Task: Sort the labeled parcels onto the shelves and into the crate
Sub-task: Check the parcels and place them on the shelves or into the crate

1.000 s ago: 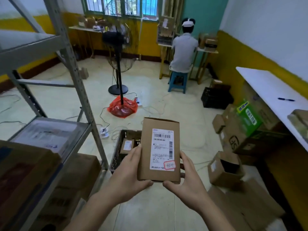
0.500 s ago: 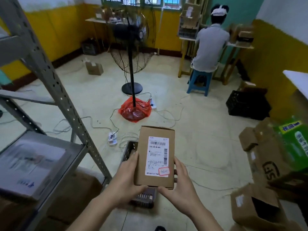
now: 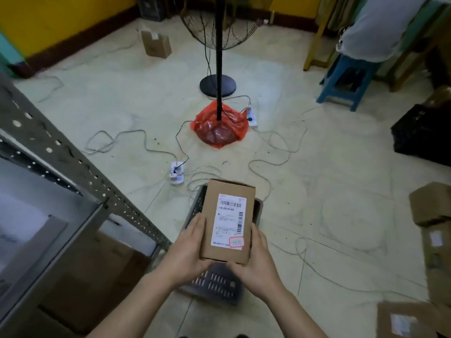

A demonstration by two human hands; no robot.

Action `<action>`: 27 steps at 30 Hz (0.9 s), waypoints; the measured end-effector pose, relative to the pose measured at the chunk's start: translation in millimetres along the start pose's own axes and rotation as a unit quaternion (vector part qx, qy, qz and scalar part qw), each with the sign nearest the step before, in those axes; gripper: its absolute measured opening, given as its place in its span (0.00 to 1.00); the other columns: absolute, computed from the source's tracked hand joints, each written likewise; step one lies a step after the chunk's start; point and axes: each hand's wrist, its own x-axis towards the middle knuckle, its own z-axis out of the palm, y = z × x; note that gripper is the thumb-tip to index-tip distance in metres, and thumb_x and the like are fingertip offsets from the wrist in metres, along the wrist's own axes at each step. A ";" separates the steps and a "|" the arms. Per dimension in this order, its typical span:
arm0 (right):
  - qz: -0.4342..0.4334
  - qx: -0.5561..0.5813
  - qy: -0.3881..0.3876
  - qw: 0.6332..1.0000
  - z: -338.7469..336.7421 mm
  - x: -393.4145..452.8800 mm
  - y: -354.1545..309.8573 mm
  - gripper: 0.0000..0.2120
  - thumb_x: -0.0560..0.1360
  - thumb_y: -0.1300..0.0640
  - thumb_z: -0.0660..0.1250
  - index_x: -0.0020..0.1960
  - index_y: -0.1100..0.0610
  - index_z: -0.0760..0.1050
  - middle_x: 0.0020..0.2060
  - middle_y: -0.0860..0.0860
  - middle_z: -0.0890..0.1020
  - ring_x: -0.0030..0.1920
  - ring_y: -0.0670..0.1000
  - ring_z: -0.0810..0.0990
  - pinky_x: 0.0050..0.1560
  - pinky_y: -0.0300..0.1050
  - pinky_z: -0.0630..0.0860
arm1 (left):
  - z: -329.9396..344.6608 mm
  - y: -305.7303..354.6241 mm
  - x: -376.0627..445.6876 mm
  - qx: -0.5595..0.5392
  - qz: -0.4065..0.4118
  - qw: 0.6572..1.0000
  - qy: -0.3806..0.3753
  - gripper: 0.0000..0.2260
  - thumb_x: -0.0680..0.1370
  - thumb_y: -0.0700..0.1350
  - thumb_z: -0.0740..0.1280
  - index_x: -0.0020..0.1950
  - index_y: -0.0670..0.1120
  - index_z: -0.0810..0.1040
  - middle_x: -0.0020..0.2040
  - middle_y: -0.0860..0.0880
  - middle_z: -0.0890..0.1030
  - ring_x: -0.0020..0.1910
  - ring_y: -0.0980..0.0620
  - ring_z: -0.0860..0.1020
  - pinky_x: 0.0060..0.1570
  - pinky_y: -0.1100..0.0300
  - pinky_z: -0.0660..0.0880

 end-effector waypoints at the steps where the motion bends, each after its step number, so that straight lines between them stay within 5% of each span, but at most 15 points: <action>1: 0.003 -0.007 -0.001 1.000 17.7 16.0 20.0 0.47 0.65 0.50 0.75 0.78 0.41 0.55 0.70 0.42 0.65 0.64 0.26 0.62 0.68 0.33 0.67 | 14.9 -20.5 11.7 0.004 -0.002 1.000 -0.004 0.51 0.68 0.67 0.65 0.81 0.46 0.45 0.80 0.49 0.54 0.77 0.50 0.59 0.74 0.53 0.63; 4: 0.016 -0.018 -0.003 1.000 66.8 56.9 76.2 0.46 0.66 0.50 0.75 0.78 0.40 0.55 0.70 0.41 0.66 0.61 0.24 0.62 0.59 0.22 0.65 | 55.8 -74.1 42.6 0.018 -0.014 0.999 -0.025 0.52 0.70 0.62 0.69 0.81 0.43 0.42 0.81 0.48 0.50 0.78 0.49 0.58 0.75 0.59 0.57; 6: 0.028 -0.013 0.000 1.000 100.8 78.5 117.1 0.46 0.66 0.51 0.75 0.77 0.39 0.55 0.69 0.41 0.65 0.61 0.28 0.64 0.61 0.28 0.65 | 93.8 -114.6 61.1 0.027 -0.022 0.999 -0.038 0.53 0.69 0.65 0.67 0.81 0.41 0.42 0.81 0.46 0.49 0.77 0.47 0.58 0.74 0.60 0.55; 8: 0.032 -0.010 -0.002 0.999 129.0 97.7 155.7 0.46 0.66 0.52 0.75 0.77 0.39 0.54 0.68 0.41 0.65 0.66 0.36 0.66 0.66 0.34 0.66 | 129.1 -151.8 78.4 0.038 -0.039 0.997 -0.051 0.56 0.65 0.70 0.61 0.81 0.41 0.41 0.82 0.45 0.47 0.78 0.45 0.55 0.76 0.57 0.55; 11: 0.038 -0.007 -0.007 0.999 172.5 125.4 217.3 0.46 0.66 0.52 0.76 0.77 0.39 0.55 0.66 0.42 0.67 0.64 0.37 0.68 0.59 0.28 0.65 | 190.8 -210.7 101.9 0.041 -0.062 0.994 -0.083 0.55 0.71 0.63 0.70 0.81 0.42 0.37 0.82 0.46 0.41 0.80 0.45 0.50 0.77 0.53 0.53; 16: 0.057 -0.015 -0.020 0.998 231.8 165.8 304.0 0.46 0.67 0.55 0.77 0.78 0.46 0.56 0.67 0.45 0.66 0.57 0.37 0.66 0.49 0.19 0.64 | 274.7 -287.4 137.6 0.059 -0.075 0.990 -0.100 0.56 0.71 0.63 0.72 0.80 0.42 0.37 0.82 0.46 0.40 0.80 0.44 0.49 0.77 0.51 0.54; 27: 0.042 -0.031 0.003 0.999 286.6 251.4 375.5 0.49 0.67 0.56 0.77 0.80 0.47 0.53 0.70 0.47 0.65 0.67 0.45 0.68 0.62 0.33 0.63 | 328.7 -365.6 213.4 0.092 -0.071 0.991 -0.071 0.53 0.71 0.58 0.73 0.81 0.43 0.39 0.82 0.44 0.44 0.80 0.42 0.50 0.77 0.49 0.55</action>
